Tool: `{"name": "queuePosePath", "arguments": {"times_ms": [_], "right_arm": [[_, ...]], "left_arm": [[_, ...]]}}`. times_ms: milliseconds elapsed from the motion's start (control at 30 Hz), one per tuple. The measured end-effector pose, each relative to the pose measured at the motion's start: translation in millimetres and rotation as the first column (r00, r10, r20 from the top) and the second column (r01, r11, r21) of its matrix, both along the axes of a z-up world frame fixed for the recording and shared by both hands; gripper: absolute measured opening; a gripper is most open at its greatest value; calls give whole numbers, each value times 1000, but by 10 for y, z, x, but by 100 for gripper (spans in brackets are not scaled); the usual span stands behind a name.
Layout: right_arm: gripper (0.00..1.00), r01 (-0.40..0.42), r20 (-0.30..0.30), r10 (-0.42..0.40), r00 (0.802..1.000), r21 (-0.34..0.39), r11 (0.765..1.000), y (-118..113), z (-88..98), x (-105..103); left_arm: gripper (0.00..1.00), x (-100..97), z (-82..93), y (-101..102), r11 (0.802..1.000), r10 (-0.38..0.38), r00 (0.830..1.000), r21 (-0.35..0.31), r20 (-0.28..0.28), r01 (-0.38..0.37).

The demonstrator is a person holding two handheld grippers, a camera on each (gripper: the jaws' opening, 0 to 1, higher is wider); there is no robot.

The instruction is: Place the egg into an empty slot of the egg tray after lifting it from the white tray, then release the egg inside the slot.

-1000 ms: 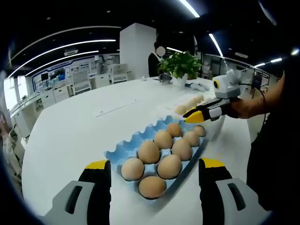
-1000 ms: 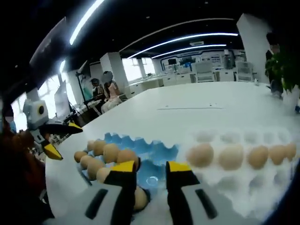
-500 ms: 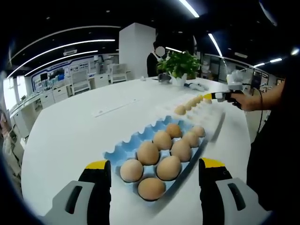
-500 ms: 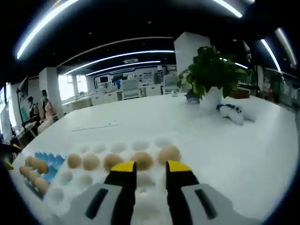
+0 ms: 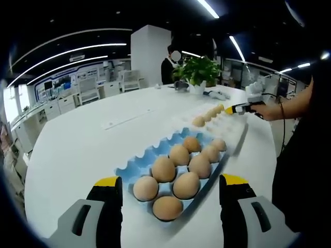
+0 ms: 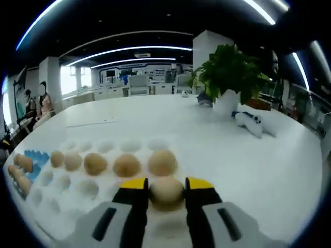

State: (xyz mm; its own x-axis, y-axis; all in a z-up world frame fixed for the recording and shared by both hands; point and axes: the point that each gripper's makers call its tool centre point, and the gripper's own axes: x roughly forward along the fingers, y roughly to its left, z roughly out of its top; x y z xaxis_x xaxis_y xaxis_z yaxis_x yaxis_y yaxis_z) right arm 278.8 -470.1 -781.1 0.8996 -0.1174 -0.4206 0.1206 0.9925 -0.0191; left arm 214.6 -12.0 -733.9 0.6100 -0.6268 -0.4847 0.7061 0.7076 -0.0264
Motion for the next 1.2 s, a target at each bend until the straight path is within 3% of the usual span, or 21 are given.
{"name": "queuePosePath", "arguments": {"times_ms": [233,500,667,733,900,1033,1200], "right_arm": [[27,17,-7,-17,1000,15,1000,-45,24,-11],[27,-18,69,13,998,74,997,64,283,-7],[27,-97,91,86,992,125,987,440,465,-41],[27,-148,119,129,985,172,974,667,524,-28],[27,-250,148,224,963,191,949,1190,684,-28],[27,-327,156,298,942,220,919,1563,680,-11],[27,-381,152,354,923,220,898,1832,645,13]], "left_arm": [[77,-4,4,-8,1000,4,1000,-19,-13,-4],[77,6,-10,8,1000,12,1000,-24,-18,-13],[77,4,-18,4,1000,11,1000,-20,-19,-11],[77,3,-25,12,1000,12,1000,-16,-21,-12],[77,2,-26,29,1000,18,1000,-9,-21,-18],[77,-6,-25,30,1000,21,1000,-10,-22,-21],[77,-13,-31,28,1000,19,1000,-5,-25,-20]]}}
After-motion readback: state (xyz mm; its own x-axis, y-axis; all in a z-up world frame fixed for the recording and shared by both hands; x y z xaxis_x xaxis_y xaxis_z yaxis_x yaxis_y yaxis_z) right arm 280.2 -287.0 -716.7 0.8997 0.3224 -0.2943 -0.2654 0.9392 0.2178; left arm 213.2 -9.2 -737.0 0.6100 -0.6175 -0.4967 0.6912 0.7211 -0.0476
